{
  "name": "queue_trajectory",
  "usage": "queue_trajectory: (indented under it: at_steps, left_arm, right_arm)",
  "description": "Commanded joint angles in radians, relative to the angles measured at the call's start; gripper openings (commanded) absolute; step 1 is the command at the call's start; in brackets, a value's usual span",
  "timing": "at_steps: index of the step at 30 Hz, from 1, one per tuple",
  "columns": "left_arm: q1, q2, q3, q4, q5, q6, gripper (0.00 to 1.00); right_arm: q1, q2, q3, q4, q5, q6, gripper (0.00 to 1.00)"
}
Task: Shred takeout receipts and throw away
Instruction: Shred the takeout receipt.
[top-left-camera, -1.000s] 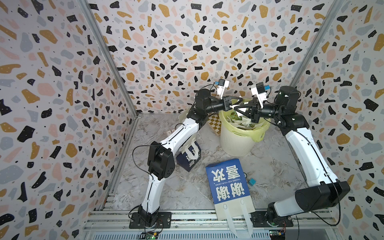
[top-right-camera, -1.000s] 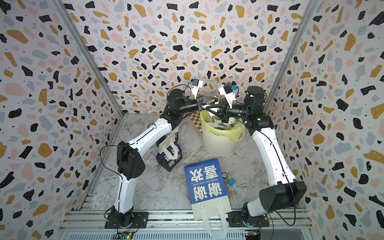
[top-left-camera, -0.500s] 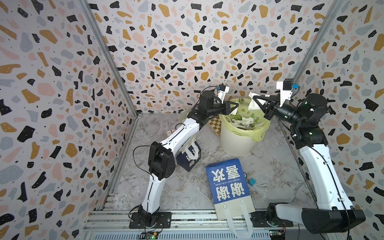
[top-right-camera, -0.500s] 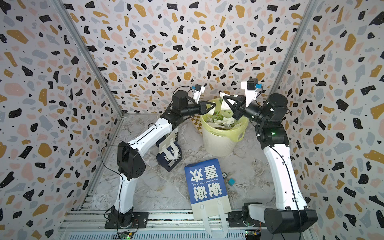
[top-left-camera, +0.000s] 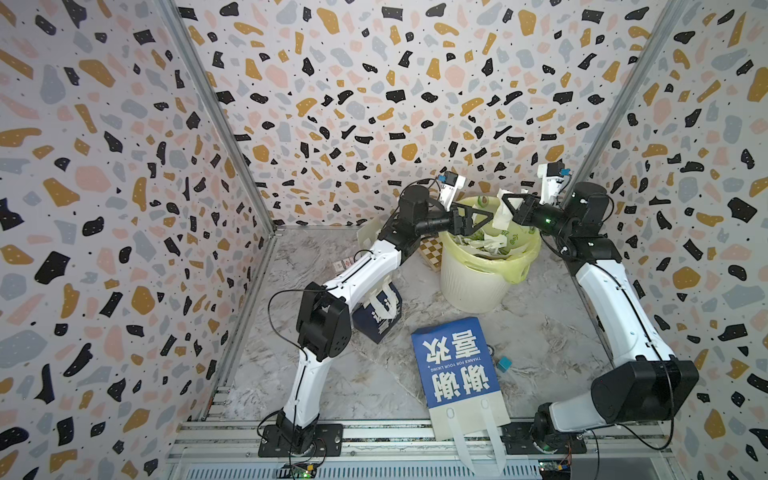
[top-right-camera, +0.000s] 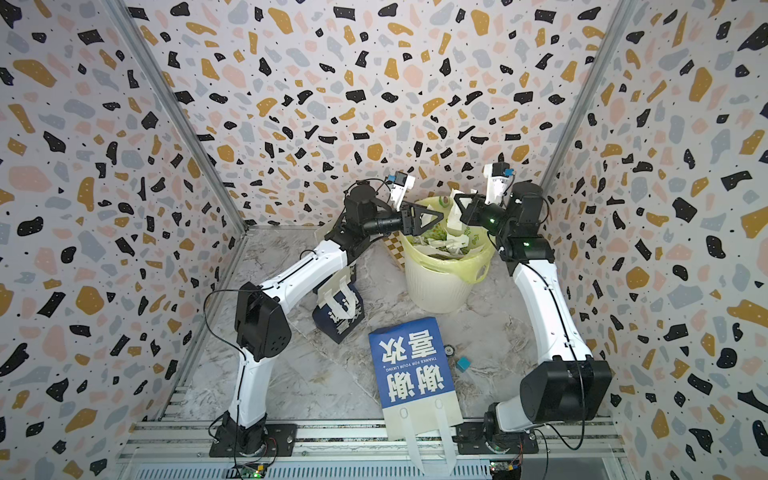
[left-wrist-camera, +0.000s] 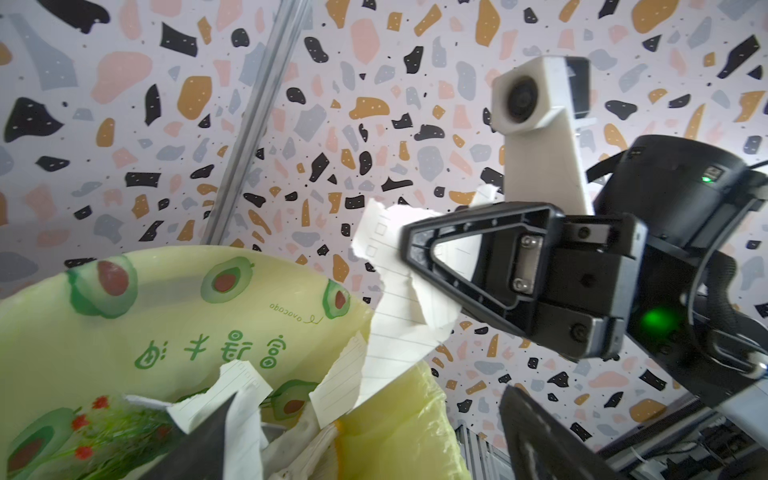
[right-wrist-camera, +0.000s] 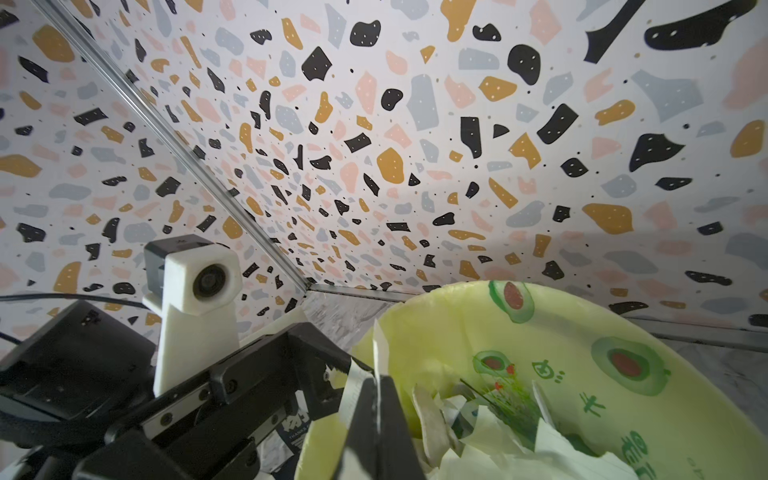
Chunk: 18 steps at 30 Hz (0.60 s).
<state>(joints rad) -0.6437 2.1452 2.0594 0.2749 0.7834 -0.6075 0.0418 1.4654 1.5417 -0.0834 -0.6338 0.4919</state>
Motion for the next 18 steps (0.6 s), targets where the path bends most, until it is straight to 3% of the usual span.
queue_trajectory:
  at_steps: [1, 12, 15, 18]
  left_arm:
    - [-0.011, 0.001, -0.007, 0.219, 0.088, -0.062, 0.88]
    - [-0.022, 0.033, 0.02, 0.212, 0.089, -0.078, 0.66]
    - [-0.025, 0.033, 0.021, 0.209, 0.087, -0.081, 0.54]
    - [-0.025, 0.033, 0.022, 0.213, 0.082, -0.086, 0.36]
  right_arm:
    - [-0.021, -0.012, 0.017, 0.101, -0.131, 0.125, 0.0]
    - [-0.017, -0.004, -0.031, 0.251, -0.257, 0.273, 0.0]
    - [-0.005, 0.001, -0.029, 0.256, -0.256, 0.268, 0.0]
    - [0.003, 0.001, -0.036, 0.254, -0.252, 0.255, 0.0]
